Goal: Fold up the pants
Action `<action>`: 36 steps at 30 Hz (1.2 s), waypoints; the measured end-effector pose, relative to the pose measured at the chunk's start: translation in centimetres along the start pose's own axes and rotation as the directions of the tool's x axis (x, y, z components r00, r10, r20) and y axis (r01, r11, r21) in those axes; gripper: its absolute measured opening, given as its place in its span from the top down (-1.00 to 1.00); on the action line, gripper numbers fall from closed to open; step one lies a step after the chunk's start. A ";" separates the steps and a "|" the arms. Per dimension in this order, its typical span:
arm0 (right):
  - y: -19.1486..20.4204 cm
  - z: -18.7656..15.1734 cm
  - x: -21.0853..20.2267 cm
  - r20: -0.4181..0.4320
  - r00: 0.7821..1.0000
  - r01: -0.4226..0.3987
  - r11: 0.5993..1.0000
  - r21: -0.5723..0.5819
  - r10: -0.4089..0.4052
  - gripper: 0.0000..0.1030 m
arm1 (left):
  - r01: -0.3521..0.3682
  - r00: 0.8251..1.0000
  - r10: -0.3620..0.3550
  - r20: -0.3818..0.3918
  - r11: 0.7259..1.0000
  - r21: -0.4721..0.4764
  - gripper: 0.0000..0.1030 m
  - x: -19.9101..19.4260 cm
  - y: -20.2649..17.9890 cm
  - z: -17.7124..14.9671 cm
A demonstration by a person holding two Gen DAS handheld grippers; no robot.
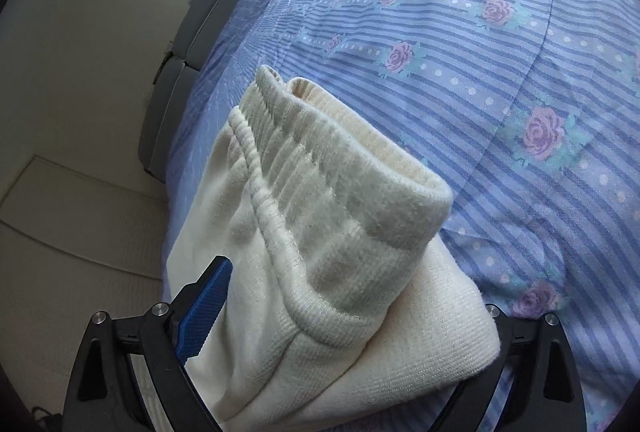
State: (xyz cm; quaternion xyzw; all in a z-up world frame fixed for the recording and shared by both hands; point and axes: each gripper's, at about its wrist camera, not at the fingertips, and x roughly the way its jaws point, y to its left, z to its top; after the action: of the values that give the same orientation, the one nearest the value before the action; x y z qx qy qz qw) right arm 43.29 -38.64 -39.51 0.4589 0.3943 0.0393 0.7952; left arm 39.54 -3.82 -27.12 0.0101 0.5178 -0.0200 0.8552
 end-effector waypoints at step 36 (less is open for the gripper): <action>4.9 0.3 3.3 -0.010 0.946 0.320 0.936 -0.148 -0.325 -0.40 | 0.551 0.833 -0.552 -0.030 0.834 -0.038 -0.76 15.9 5.9 11.5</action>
State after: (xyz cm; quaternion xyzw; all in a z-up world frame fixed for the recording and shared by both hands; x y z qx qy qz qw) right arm 47.20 -34.69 -37.63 0.3286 0.4740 -0.0553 0.8151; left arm 57.37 1.30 -35.92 -0.1510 0.5160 -0.2580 0.8027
